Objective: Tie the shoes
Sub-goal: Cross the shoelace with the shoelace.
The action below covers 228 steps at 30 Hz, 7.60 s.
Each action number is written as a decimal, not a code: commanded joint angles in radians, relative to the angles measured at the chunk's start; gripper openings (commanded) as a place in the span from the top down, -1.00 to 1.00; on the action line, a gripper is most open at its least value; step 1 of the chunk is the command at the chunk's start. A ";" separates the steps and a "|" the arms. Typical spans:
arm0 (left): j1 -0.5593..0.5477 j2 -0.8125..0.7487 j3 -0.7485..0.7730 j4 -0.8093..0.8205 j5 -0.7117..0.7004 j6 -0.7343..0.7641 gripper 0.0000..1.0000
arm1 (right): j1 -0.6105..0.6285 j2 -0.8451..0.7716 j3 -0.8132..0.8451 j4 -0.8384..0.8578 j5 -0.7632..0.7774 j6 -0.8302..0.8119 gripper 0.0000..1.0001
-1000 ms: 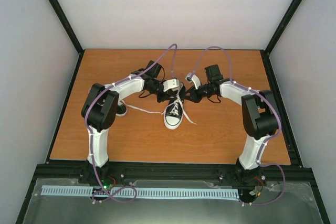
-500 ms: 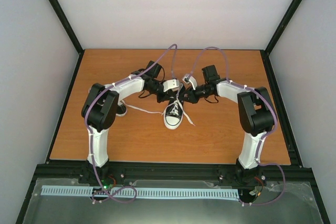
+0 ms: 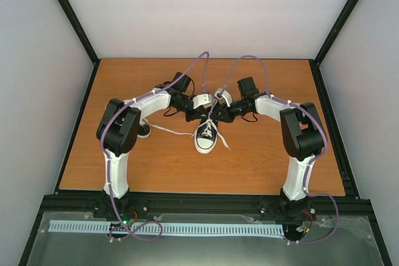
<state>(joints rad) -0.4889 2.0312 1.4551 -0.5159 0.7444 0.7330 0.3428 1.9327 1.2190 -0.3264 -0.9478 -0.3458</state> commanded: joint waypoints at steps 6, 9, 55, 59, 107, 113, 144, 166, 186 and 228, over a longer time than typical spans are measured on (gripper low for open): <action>-0.005 -0.023 0.009 0.024 0.066 -0.002 0.98 | 0.019 -0.005 0.010 -0.024 0.046 -0.019 0.89; -0.005 -0.030 0.007 0.018 0.050 0.011 0.97 | 0.019 -0.037 0.004 -0.021 0.078 -0.018 0.95; 0.024 -0.003 0.130 -0.188 0.018 0.260 -0.02 | 0.002 -0.147 -0.060 -0.010 0.128 -0.023 0.43; 0.024 0.011 0.140 -0.192 0.007 0.268 0.15 | 0.023 -0.147 -0.081 0.060 0.116 0.015 0.40; 0.025 0.042 0.154 -0.139 0.045 0.185 0.11 | 0.073 -0.173 -0.068 0.046 0.250 0.041 0.80; 0.023 0.063 0.173 -0.145 0.062 0.182 0.10 | 0.073 -0.178 -0.062 0.032 0.251 0.031 0.85; 0.007 0.083 0.177 -0.180 0.128 0.161 0.98 | 0.057 -0.155 -0.008 -0.097 0.134 -0.057 0.69; 0.013 0.035 0.093 -0.092 0.135 0.091 0.99 | 0.007 -0.130 -0.114 0.027 0.113 0.049 0.71; 0.013 0.034 0.103 -0.095 0.144 0.086 0.99 | 0.038 -0.048 -0.048 0.055 0.041 0.072 0.66; 0.068 0.004 0.134 -0.254 0.077 0.183 0.08 | 0.050 -0.122 -0.016 -0.084 0.211 0.017 0.91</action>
<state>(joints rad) -0.4450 2.0724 1.5467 -0.6945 0.8356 0.8379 0.3897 1.8503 1.1831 -0.3817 -0.7471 -0.3008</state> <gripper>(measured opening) 0.440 0.036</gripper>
